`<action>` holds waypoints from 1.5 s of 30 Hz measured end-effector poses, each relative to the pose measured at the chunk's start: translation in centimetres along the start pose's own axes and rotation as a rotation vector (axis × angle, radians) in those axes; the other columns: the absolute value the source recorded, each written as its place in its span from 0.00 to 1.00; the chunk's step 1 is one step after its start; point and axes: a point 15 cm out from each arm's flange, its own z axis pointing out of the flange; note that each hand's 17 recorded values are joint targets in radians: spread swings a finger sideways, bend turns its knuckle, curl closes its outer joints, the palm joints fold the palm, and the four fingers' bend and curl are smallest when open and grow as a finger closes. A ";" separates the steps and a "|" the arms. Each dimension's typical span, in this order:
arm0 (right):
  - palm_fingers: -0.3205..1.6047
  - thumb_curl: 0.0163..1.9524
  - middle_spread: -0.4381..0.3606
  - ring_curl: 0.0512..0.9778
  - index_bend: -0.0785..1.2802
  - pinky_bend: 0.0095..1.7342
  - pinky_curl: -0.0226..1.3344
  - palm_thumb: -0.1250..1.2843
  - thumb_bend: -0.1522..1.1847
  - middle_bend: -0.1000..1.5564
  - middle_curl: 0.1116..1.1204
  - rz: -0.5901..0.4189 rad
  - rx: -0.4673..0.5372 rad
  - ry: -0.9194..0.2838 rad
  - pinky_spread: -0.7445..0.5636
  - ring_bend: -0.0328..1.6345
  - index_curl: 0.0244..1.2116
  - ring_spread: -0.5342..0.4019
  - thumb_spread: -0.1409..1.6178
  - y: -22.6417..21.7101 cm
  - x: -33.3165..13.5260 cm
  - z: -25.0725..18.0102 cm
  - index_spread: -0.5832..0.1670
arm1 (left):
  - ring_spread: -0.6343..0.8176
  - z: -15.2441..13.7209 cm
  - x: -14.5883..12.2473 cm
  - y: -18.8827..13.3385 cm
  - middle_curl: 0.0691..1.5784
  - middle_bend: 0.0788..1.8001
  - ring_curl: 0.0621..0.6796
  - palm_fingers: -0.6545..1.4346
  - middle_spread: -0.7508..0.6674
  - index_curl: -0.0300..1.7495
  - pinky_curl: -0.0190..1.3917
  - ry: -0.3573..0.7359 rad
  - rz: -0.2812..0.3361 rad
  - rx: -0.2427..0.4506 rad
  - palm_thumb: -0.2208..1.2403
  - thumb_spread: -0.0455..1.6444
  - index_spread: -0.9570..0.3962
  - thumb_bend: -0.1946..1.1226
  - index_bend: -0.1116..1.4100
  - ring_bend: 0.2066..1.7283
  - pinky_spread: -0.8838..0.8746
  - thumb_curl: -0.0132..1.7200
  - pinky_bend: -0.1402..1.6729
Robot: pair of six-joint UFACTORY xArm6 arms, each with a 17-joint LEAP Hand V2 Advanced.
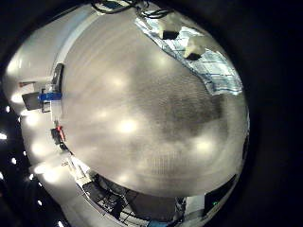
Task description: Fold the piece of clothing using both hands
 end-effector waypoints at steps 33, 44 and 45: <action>0.38 0.16 0.23 0.17 0.19 0.41 0.02 0.49 0.11 0.29 0.28 -0.025 -0.018 -0.013 0.67 0.48 0.28 0.39 0.88 -1.2 0.8 0.9 0.21 | 0.11 0.1 4.1 -1.2 0.44 0.53 0.66 0.88 0.17 0.45 0.44 -0.027 0.143 -0.212 0.59 0.76 0.26 0.14 0.53 0.66 0.11 0.23 0.45; 0.36 0.17 0.25 0.21 0.18 0.44 0.02 0.44 0.09 0.30 0.30 -0.108 0.014 -0.012 0.57 0.53 0.26 0.31 0.76 -6.4 -1.9 8.2 0.29 | 0.13 -5.5 5.6 0.1 0.48 0.58 0.75 0.83 0.19 0.53 0.52 -0.023 0.172 -0.151 0.58 0.82 0.23 0.14 0.56 0.72 0.10 0.23 0.50; 0.36 0.17 0.26 0.21 0.18 0.44 0.02 0.44 0.09 0.30 0.30 -0.118 0.021 -0.007 0.57 0.52 0.26 0.32 0.75 -7.0 -2.2 8.8 0.30 | 0.13 -5.8 5.6 0.2 0.49 0.58 0.75 0.83 0.19 0.53 0.52 -0.024 0.172 -0.146 0.58 0.82 0.23 0.14 0.56 0.72 0.10 0.23 0.51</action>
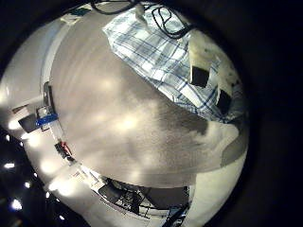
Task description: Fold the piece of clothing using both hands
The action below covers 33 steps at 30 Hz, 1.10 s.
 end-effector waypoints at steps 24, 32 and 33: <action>0.31 0.17 0.41 0.22 0.19 0.41 0.07 0.45 0.11 0.30 0.31 -0.050 0.059 0.150 0.59 0.47 0.24 0.44 0.65 -8.6 -4.5 7.9 0.46 | 0.13 -2.3 -1.4 2.4 0.51 0.58 0.77 0.83 0.19 0.62 0.59 0.010 -0.016 0.023 0.57 0.83 0.20 0.14 0.50 0.72 0.09 0.24 0.49; 0.68 0.20 0.21 0.35 0.26 0.62 0.16 0.58 0.11 0.45 0.46 -0.052 0.171 0.186 0.26 0.65 0.28 0.25 0.64 -10.9 -4.6 6.4 0.26 | 0.13 -2.5 -2.3 3.1 0.51 0.58 0.77 0.83 0.19 0.63 0.60 0.013 -0.028 0.028 0.57 0.83 0.19 0.14 0.48 0.72 0.08 0.24 0.48; 0.71 0.20 0.19 0.37 0.28 0.65 0.17 0.59 0.11 0.47 0.48 -0.051 0.189 0.187 0.25 0.66 0.30 0.25 0.64 -11.1 -4.6 5.9 0.23 | 0.13 -2.5 -2.4 3.1 0.51 0.58 0.77 0.83 0.19 0.63 0.60 0.016 -0.029 0.028 0.57 0.83 0.19 0.14 0.48 0.72 0.08 0.24 0.48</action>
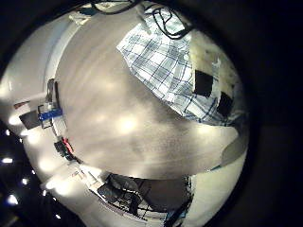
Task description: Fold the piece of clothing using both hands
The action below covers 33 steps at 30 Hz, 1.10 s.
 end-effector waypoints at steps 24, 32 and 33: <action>0.73 0.31 0.28 0.65 0.87 0.85 0.40 0.82 0.12 0.80 0.79 0.107 0.106 -0.015 0.43 0.86 0.71 0.34 0.67 9.7 4.8 -11.6 0.36 | 0.13 -0.4 5.4 5.2 0.52 0.56 0.77 0.83 0.19 0.66 0.63 0.135 0.106 0.043 0.57 0.83 0.17 0.14 0.44 0.71 0.07 0.24 0.46; 0.73 0.34 0.31 0.68 0.88 0.83 0.44 0.82 0.11 0.81 0.79 0.136 0.210 -0.038 0.44 0.86 0.73 0.35 0.67 11.1 4.5 -17.2 0.40 | 0.13 -2.1 6.2 8.2 0.52 0.56 0.77 0.84 0.19 0.66 0.63 0.126 0.104 0.086 0.56 0.83 0.16 0.14 0.44 0.71 0.06 0.24 0.46; 0.73 0.34 0.31 0.68 0.88 0.83 0.45 0.82 0.11 0.81 0.79 0.141 0.226 -0.040 0.44 0.86 0.73 0.35 0.67 10.9 4.6 -18.0 0.40 | 0.13 -2.4 6.2 8.3 0.52 0.56 0.77 0.84 0.19 0.66 0.63 0.126 0.102 0.087 0.56 0.83 0.16 0.14 0.44 0.71 0.06 0.24 0.46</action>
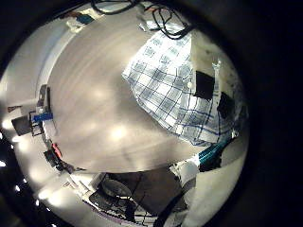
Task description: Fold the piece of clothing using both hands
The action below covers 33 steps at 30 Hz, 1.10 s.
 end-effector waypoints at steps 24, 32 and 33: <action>0.71 0.38 0.33 0.72 0.88 0.79 0.57 0.80 0.11 0.82 0.78 -0.032 -0.142 -0.032 0.43 0.85 0.74 0.34 0.68 -23.5 -3.6 12.3 0.43 | 0.13 6.2 -12.9 -7.5 0.51 0.57 0.77 0.83 0.19 0.66 0.63 0.114 -0.207 -0.179 0.56 0.82 0.15 0.14 0.44 0.71 0.06 0.24 0.45; 0.57 0.33 0.31 0.71 0.66 0.76 0.57 0.63 0.08 0.72 0.71 -0.007 -0.026 -0.027 0.36 0.85 0.70 0.33 0.73 -28.0 -4.1 15.1 0.37 | 0.12 8.5 -15.3 -10.9 0.51 0.56 0.77 0.76 0.20 0.65 0.65 0.176 -0.262 -0.202 0.54 0.80 0.16 0.13 0.41 0.68 0.07 0.24 0.39; 0.54 0.33 0.30 0.70 0.60 0.76 0.57 0.62 0.09 0.71 0.70 0.003 -0.019 -0.029 0.34 0.86 0.68 0.33 0.74 -28.1 -3.6 15.2 0.36 | 0.12 8.7 -15.6 -11.0 0.51 0.56 0.76 0.71 0.20 0.65 0.66 0.184 -0.272 -0.201 0.53 0.80 0.17 0.13 0.39 0.66 0.07 0.24 0.39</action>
